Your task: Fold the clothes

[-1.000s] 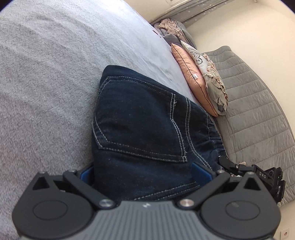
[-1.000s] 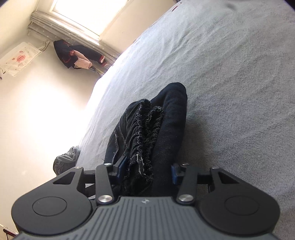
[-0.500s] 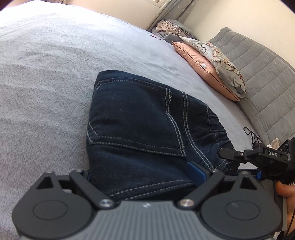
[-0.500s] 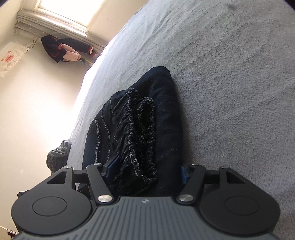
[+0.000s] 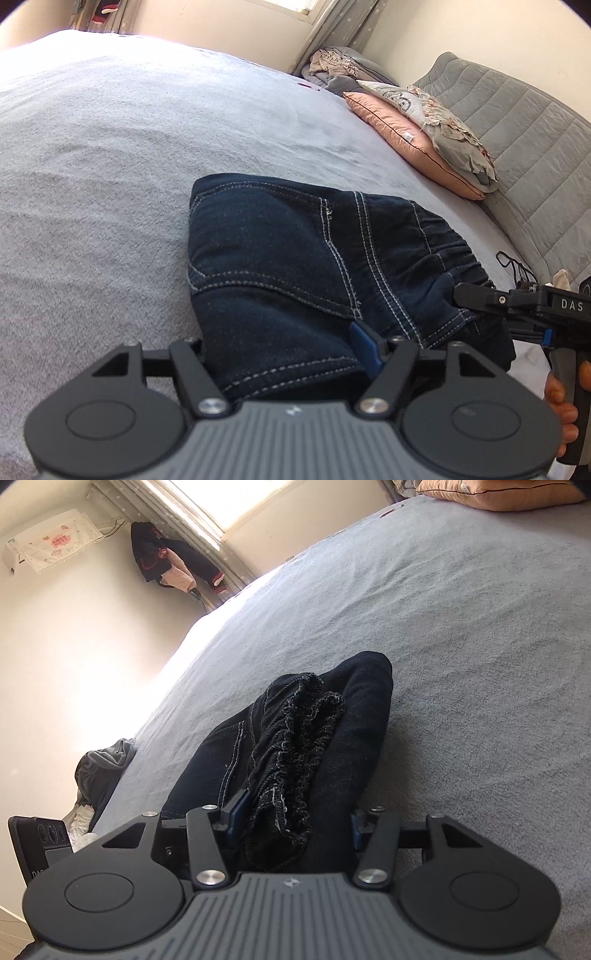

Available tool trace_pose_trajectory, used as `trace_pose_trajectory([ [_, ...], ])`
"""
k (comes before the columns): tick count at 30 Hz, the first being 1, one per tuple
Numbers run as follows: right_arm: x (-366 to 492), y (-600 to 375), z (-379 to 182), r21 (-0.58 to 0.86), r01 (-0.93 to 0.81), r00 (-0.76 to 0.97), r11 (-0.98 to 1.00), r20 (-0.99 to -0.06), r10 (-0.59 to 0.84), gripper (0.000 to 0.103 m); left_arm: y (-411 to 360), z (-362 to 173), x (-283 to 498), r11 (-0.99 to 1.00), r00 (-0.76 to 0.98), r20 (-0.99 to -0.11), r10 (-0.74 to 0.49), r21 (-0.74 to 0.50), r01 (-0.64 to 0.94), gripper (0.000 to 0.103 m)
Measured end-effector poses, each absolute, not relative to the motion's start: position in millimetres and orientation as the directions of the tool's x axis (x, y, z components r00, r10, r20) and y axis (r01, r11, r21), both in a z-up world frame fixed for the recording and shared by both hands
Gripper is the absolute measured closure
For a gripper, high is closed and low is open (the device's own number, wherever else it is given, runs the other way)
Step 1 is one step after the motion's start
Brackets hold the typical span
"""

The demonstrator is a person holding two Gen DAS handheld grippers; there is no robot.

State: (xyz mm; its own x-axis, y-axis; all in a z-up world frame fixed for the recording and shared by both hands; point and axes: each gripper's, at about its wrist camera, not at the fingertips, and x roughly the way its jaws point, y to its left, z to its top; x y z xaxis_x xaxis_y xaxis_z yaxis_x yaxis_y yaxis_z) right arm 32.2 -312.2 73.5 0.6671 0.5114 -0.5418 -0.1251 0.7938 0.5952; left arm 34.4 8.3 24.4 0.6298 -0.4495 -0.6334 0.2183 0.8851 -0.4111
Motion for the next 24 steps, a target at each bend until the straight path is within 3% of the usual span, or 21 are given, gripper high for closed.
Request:
trace_pose_trajectory([
  [8, 23, -308, 101, 0.555, -0.198, 0.719, 0.808, -0.478, 0.504, 0.051, 16, 36, 30, 0.842, 0.626, -0.591, -0.509, -0.493, 0.219, 0.041],
  [17, 1, -356, 79, 0.635, -0.063, 0.656, 0.770, -0.555, 0.512, 0.051, 10, 2, 24, 0.734, 0.485, -0.603, -0.634, -0.666, 0.131, 0.038],
  [24, 8, -386, 36, 0.781, 0.115, 0.598, 0.614, -0.548, 0.585, 0.033, 20, -17, 33, 0.653, 0.462, -0.558, -0.689, -0.755, 0.063, 0.035],
])
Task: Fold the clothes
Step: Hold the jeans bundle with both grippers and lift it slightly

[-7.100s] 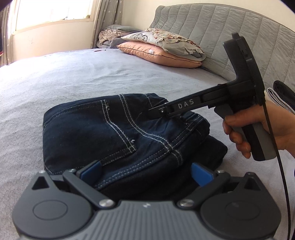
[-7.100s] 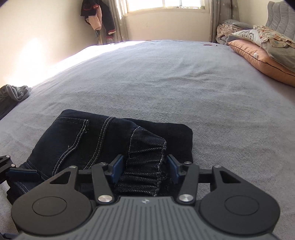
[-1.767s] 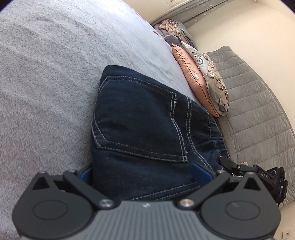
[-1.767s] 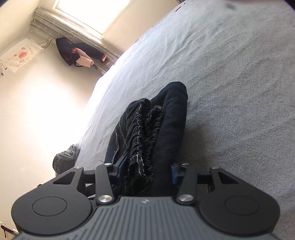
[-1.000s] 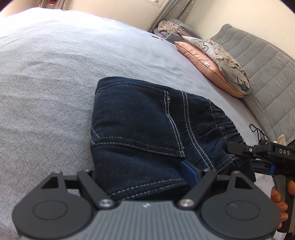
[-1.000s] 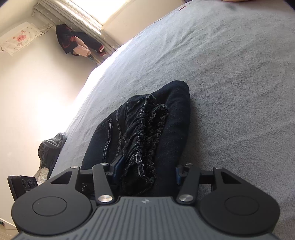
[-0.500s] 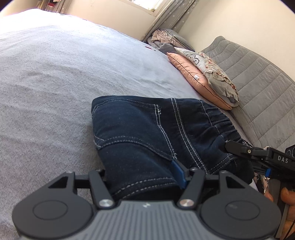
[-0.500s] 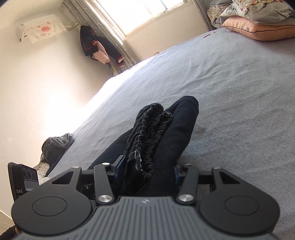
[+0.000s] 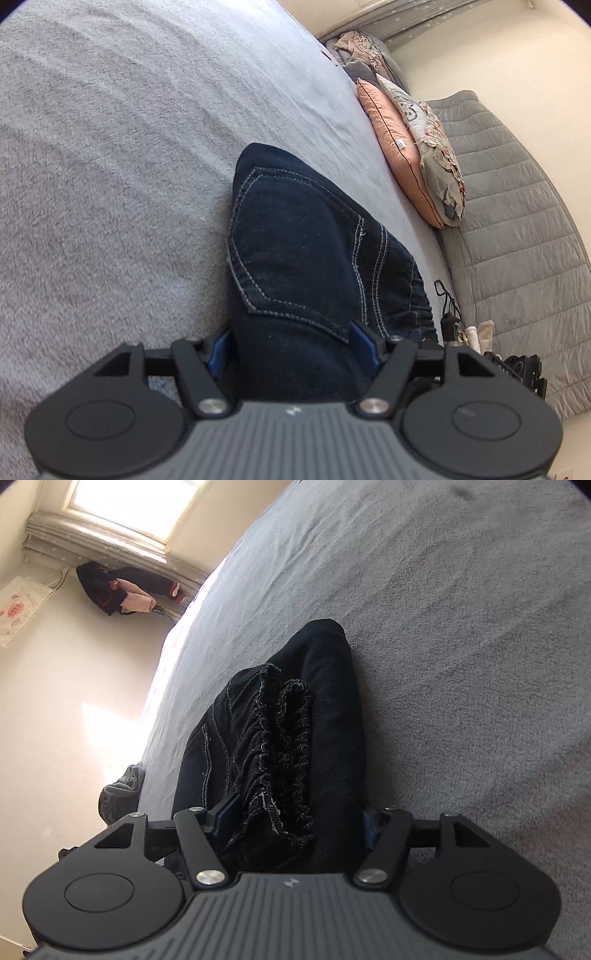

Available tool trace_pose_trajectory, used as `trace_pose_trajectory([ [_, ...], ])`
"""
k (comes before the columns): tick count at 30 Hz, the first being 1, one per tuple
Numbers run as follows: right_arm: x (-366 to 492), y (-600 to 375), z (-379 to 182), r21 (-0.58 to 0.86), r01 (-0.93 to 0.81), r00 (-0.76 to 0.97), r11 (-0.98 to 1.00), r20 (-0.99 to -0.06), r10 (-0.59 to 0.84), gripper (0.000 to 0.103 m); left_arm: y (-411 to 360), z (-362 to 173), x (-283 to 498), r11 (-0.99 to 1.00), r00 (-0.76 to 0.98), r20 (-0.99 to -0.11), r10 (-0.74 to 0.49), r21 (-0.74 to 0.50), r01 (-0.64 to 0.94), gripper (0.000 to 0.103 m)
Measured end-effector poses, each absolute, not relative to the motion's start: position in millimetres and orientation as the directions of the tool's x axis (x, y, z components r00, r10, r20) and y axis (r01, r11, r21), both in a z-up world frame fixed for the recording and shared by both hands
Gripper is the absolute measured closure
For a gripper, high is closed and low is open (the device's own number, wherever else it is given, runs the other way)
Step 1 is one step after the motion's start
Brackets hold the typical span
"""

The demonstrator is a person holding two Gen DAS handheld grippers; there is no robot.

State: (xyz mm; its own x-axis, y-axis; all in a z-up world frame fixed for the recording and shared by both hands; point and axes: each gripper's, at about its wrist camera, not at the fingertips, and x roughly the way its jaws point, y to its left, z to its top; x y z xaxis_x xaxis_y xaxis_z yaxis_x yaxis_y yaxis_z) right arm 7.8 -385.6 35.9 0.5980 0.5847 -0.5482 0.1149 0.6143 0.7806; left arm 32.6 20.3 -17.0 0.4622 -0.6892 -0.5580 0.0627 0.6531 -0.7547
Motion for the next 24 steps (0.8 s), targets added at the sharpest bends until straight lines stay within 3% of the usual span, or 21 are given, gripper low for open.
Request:
trace_pose_trajectory([
  [3, 9, -382, 34, 0.790, 0.114, 0.602, 0.602, -0.537, 0.590, 0.025, 16, -23, 33, 0.634, 0.460, -0.541, -0.704, -0.771, 0.063, 0.034],
  [9, 20, -377, 27, 0.789, 0.143, 0.596, 0.597, -0.551, 0.584, 0.023, 6, -24, 34, 0.626, 0.456, -0.525, -0.719, -0.774, 0.094, 0.028],
  [13, 19, -371, 33, 0.767, 0.129, 0.616, 0.628, -0.558, 0.556, 0.032, 9, -27, 38, 0.590, 0.455, -0.496, -0.739, -0.803, 0.083, 0.030],
  [18, 14, -357, 50, 0.714, 0.056, 0.651, 0.698, -0.556, 0.517, 0.048, 3, -19, 35, 0.604, 0.456, -0.498, -0.737, -0.789, 0.113, 0.048],
  [24, 7, -340, 82, 0.648, -0.094, 0.700, 0.755, -0.497, 0.513, 0.052, 17, -14, 37, 0.544, 0.473, -0.443, -0.761, -0.833, 0.096, 0.052],
])
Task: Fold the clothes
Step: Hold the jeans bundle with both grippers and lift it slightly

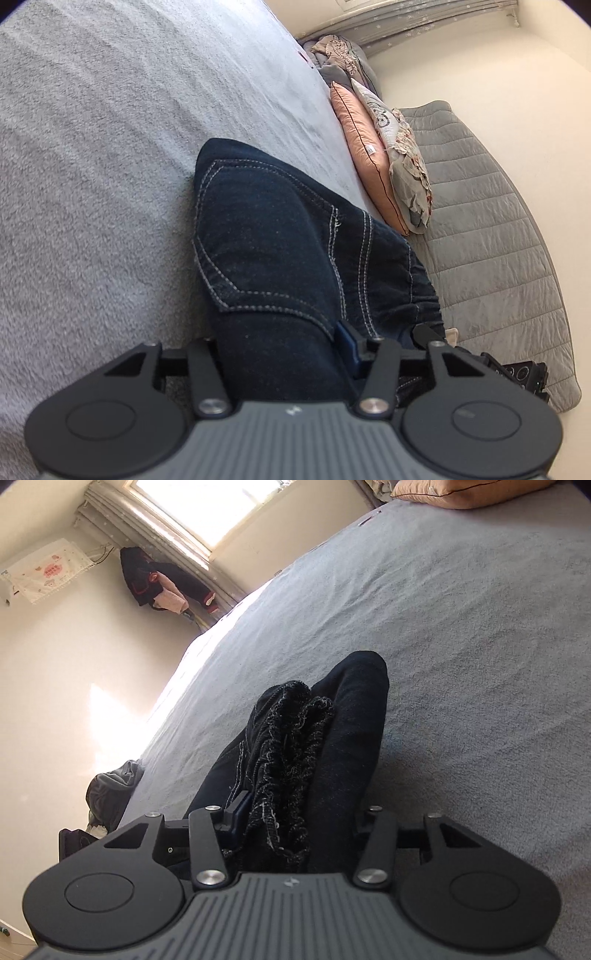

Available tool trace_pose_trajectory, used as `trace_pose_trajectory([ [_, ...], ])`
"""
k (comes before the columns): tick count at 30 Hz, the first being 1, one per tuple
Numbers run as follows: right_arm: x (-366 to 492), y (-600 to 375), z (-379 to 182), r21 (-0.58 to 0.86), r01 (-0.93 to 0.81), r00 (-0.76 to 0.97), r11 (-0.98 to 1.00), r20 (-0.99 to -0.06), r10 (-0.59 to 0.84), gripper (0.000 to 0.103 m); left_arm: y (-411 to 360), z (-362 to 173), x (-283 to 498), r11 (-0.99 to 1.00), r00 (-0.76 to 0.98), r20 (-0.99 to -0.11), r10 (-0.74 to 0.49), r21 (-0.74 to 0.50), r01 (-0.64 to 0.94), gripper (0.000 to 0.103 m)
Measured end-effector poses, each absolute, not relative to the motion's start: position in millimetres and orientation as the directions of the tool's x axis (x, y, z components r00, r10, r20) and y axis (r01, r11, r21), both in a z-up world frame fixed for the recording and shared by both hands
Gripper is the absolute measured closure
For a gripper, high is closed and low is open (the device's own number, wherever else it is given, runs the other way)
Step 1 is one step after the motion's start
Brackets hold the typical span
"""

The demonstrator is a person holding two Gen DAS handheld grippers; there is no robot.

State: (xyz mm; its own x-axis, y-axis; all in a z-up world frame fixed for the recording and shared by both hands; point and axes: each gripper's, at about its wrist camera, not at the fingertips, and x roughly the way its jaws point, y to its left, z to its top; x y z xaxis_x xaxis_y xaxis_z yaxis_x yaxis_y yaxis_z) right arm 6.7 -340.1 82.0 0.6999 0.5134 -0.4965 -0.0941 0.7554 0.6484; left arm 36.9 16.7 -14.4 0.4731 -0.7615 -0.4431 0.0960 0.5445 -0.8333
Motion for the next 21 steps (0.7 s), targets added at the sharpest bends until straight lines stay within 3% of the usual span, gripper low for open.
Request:
trace_pose_trajectory([
  [8, 7, -335, 97, 0.603, -0.147, 0.740, 0.784, -0.460, 0.491, 0.052, 21, 7, 35, 0.570, 0.515, -0.430, -0.742, -0.809, 0.145, 0.057],
  [16, -11, -281, 120, 0.313, -0.275, 0.785, 0.909, -0.472, 0.400, 0.052, 20, 32, 29, 0.686, 0.584, -0.471, -0.661, -0.695, 0.216, 0.058],
  [21, -6, -293, 116, 0.359, -0.262, 0.777, 0.896, -0.472, 0.416, 0.053, 12, 38, 19, 0.728, 0.608, -0.485, -0.629, -0.641, 0.242, 0.059],
])
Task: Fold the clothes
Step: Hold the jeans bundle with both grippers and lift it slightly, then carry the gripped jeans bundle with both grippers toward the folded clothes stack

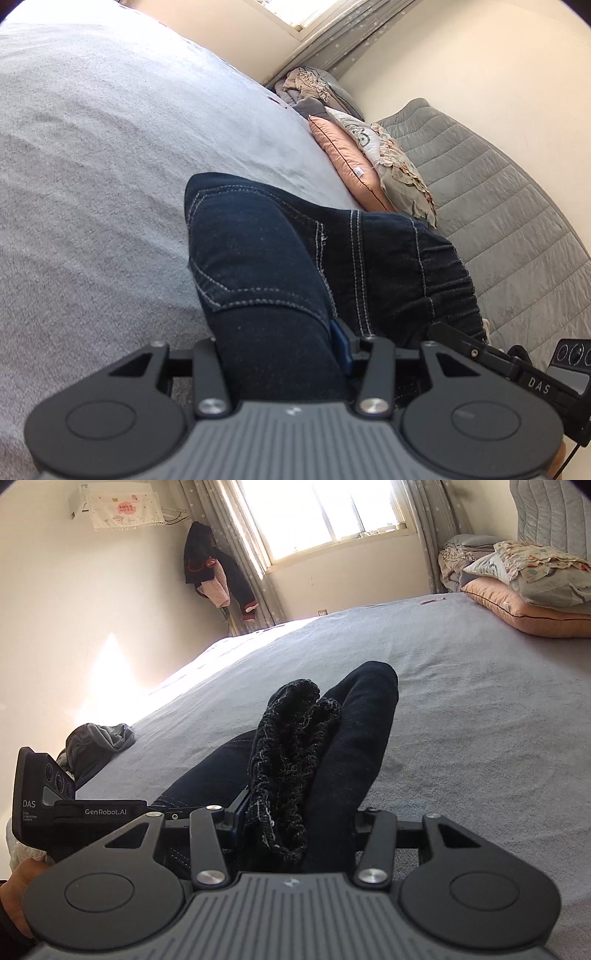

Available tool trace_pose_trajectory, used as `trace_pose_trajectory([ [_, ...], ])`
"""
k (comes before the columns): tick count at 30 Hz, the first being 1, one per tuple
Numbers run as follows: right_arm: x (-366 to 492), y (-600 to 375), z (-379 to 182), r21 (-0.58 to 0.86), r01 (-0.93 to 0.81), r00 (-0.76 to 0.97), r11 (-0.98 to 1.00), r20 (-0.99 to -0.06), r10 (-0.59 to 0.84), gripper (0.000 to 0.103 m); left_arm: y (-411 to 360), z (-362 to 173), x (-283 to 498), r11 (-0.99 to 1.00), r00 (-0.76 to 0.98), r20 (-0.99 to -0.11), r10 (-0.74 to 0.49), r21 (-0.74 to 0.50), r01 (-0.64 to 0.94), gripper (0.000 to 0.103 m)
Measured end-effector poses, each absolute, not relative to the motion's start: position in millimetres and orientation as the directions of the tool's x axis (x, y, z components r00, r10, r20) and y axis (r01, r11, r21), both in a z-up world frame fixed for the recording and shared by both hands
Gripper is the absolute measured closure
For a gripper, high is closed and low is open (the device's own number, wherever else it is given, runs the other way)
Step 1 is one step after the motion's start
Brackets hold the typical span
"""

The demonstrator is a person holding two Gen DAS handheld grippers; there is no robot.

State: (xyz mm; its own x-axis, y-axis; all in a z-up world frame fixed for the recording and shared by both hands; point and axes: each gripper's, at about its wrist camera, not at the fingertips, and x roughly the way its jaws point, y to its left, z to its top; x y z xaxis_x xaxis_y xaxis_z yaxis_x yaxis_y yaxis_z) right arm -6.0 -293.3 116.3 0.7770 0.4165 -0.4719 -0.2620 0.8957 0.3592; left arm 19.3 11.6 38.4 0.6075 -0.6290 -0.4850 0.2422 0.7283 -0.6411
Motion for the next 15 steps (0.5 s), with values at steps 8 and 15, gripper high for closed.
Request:
trace_pose_trajectory([
  [8, -10, -287, 110, 0.318, -0.281, 0.753, 0.906, -0.512, 0.413, 0.053, 6, 22, -4, 0.750, 0.637, -0.496, -0.590, -0.629, 0.205, 0.059],
  [15, -20, -320, 115, 0.368, -0.279, 0.769, 0.887, -0.466, 0.436, 0.054, -22, 43, -6, 0.759, 0.665, -0.464, -0.586, -0.601, 0.250, 0.060],
])
